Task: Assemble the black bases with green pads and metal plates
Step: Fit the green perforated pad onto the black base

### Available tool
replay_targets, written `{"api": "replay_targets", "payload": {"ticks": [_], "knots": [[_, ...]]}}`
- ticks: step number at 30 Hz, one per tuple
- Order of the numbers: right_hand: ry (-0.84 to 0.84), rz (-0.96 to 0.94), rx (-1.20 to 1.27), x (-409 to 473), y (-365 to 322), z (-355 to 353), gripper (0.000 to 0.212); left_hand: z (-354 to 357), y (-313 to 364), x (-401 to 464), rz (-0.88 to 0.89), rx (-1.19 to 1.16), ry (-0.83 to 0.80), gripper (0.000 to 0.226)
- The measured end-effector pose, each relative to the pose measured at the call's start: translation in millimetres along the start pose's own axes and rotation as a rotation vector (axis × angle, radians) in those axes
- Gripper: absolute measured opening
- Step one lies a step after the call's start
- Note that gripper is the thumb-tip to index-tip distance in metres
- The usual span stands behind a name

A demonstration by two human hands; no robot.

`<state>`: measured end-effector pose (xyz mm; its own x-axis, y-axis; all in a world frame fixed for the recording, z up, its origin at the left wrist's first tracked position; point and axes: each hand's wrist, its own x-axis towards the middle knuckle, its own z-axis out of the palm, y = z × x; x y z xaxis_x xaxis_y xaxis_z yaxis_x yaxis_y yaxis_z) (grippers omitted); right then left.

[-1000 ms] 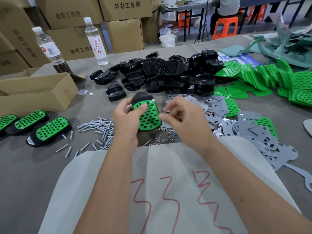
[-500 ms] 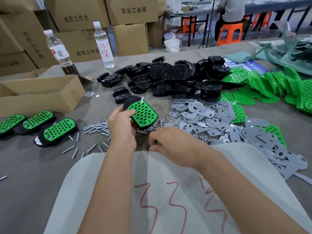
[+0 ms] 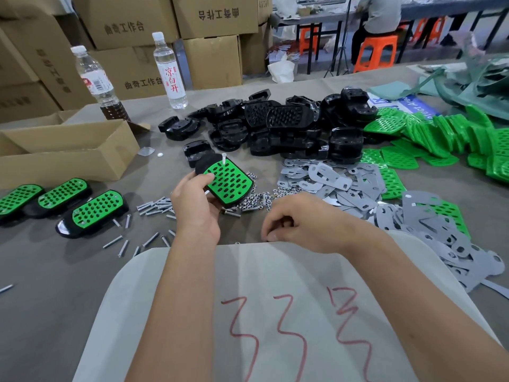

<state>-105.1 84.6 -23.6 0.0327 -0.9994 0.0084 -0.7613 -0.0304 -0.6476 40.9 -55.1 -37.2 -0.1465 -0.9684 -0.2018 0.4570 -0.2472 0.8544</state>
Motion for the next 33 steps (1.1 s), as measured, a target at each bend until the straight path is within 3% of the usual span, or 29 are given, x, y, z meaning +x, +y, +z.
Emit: {"api": "replay_targets", "payload": {"ticks": [3, 6, 8, 11, 16, 19, 22, 24, 27, 33], "knots": [[0.099, -0.001, -0.026, 6, 1, 9, 0.008, 1, 1, 1, 0.001, -0.001, 0.001, 0.021], [0.342, -0.049, -0.134, 14, -1, 17, 0.015, 2, 2, 1, -0.003, -0.009, -0.002, 0.026], [0.382, -0.036, -0.220, 19, -9, 19, 0.016, 2, 1, 1, -0.008, -0.015, -0.001, 0.026], [0.270, -0.033, -0.241, 21, -21, 20, 0.019, 2, 1, 1, -0.022, -0.032, 0.005, 0.023], [0.183, 0.118, -0.427, 15, -31, 12, 0.053, 1, 0, -1, 0.002, -0.053, 0.016, 0.016], [0.175, 0.167, -0.195, 18, -26, -3, 0.039, 4, 1, -4, 0.045, -0.118, 0.007, 0.017], [-0.170, 0.183, -0.264, 23, -23, -15, 0.008, 7, 0, -7, 0.059, -0.166, -0.010, 0.024], [-0.289, 0.176, -0.285, 24, -22, -17, 0.012, 8, -3, -10, 0.070, -0.138, 0.004, 0.026], [-0.315, 0.173, -0.196, 26, -18, -18, 0.023, 8, -5, -13, 0.052, -0.151, 0.023, 0.027], [-0.252, 0.065, -0.224, 25, -16, -8, 0.018, 5, -11, -14, 0.066, -0.127, 0.032, 0.028]]}}
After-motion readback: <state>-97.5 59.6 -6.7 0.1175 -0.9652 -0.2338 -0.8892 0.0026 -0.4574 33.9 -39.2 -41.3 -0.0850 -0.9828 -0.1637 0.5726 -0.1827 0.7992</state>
